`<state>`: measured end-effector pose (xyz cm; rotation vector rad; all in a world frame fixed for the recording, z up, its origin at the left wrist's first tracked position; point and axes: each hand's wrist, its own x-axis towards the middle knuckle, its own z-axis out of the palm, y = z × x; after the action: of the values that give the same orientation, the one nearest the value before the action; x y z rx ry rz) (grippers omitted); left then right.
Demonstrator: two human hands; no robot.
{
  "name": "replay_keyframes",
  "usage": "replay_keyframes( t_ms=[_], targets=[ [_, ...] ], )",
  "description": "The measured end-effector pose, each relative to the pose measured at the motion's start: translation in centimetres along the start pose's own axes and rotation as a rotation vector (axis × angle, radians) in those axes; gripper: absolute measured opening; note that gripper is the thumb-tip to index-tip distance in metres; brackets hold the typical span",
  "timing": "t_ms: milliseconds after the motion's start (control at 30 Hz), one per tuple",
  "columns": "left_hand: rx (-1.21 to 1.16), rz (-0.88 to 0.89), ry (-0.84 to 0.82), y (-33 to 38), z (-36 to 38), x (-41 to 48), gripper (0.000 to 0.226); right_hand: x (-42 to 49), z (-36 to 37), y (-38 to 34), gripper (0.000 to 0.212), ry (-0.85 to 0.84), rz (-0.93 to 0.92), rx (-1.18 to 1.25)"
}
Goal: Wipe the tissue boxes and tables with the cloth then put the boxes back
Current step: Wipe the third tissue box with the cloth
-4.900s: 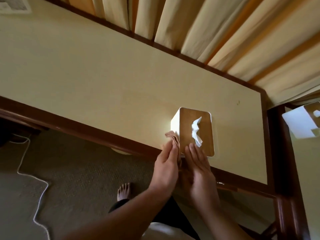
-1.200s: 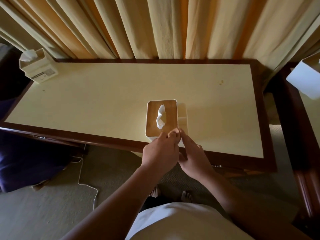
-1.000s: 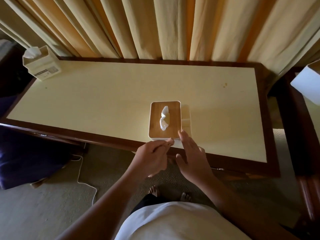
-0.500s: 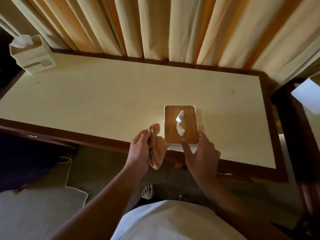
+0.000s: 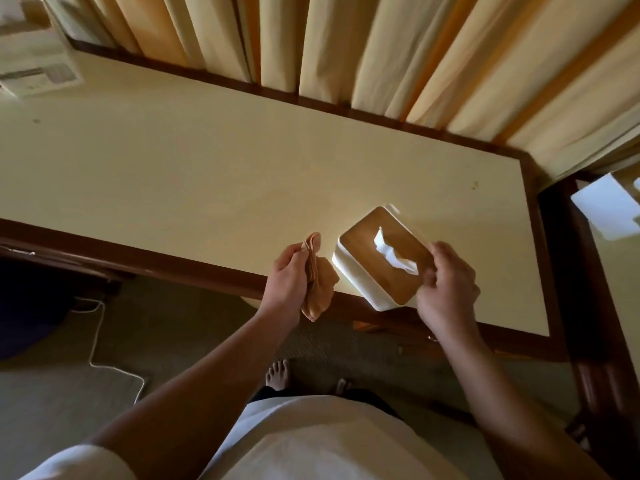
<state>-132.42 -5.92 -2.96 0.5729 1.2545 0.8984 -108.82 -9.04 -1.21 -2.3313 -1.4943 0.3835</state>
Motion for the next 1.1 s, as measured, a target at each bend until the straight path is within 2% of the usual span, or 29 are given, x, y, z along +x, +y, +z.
replay_keyframes(
  t_ms=[100, 133, 167, 233, 300, 367, 433, 533, 600, 700, 767, 900, 1033, 1100],
  targets=[
    [0.016, 0.028, -0.03, 0.3, -0.4, 0.1, 0.043, -1.1, 0.4, -1.9, 0.04, 0.335, -0.298, 0.035],
    [0.028, 0.04, -0.037, 0.3, -0.6, 0.2, 0.041, -1.7, 0.6, -2.9, 0.036, 0.379, -0.421, 0.055],
    [0.036, 0.042, -0.04, 0.5, -0.6, 0.1, 0.033, -2.3, 0.8, -4.2, 0.034, 0.363, -0.524, 0.06],
    [0.041, 0.044, -0.06, 0.7, -0.6, 0.2, 0.017, -3.1, 1.9, -6.2, 0.037, 0.219, -0.63, -0.01],
    [0.059, 0.068, -0.063, 0.6, -0.6, 0.2, 0.019, -3.2, 3.5, -6.9, 0.048, 0.071, -0.612, -0.164],
    [0.085, 0.112, -0.082, 0.3, -0.8, 0.3, 0.016, -2.9, 4.4, -6.8, 0.056, 0.002, -0.579, -0.287],
    [0.115, 0.138, -0.093, 0.2, -1.2, 0.5, 0.013, -2.8, 4.4, -6.1, 0.061, -0.011, -0.585, -0.344],
    [0.125, 0.132, -0.053, 0.1, -1.7, 0.5, 0.029, -3.2, 3.6, -5.1, 0.069, -0.003, -0.627, -0.33],
    [0.091, 0.091, -0.013, -0.1, -2.0, 0.6, 0.029, -3.8, 3.2, -4.4, 0.064, 0.0, -0.618, -0.3],
    [0.047, 0.031, 0.053, -1.2, -2.3, 1.0, 0.022, -4.8, 3.5, -3.6, 0.045, 0.038, -0.558, -0.237],
    [0.013, 0.028, 0.003, -1.7, -1.8, 1.2, 0.023, -5.4, 3.8, -3.5, 0.048, 0.053, -0.52, -0.252],
    [0.065, 0.012, -0.152, -2.4, 0.4, 0.9, 0.026, -5.9, 5.1, -3.1, 0.074, 0.016, -0.539, -0.358],
    [0.067, -0.01, -0.267, -2.2, 3.3, 1.1, 0.035, -6.6, 5.9, -2.9, 0.069, -0.024, -0.524, -0.271],
    [0.015, -0.046, -0.268, -1.1, 4.6, 2.9, 0.043, -6.8, 5.8, -2.9, 0.072, -0.061, -0.515, -0.218]
  ],
)
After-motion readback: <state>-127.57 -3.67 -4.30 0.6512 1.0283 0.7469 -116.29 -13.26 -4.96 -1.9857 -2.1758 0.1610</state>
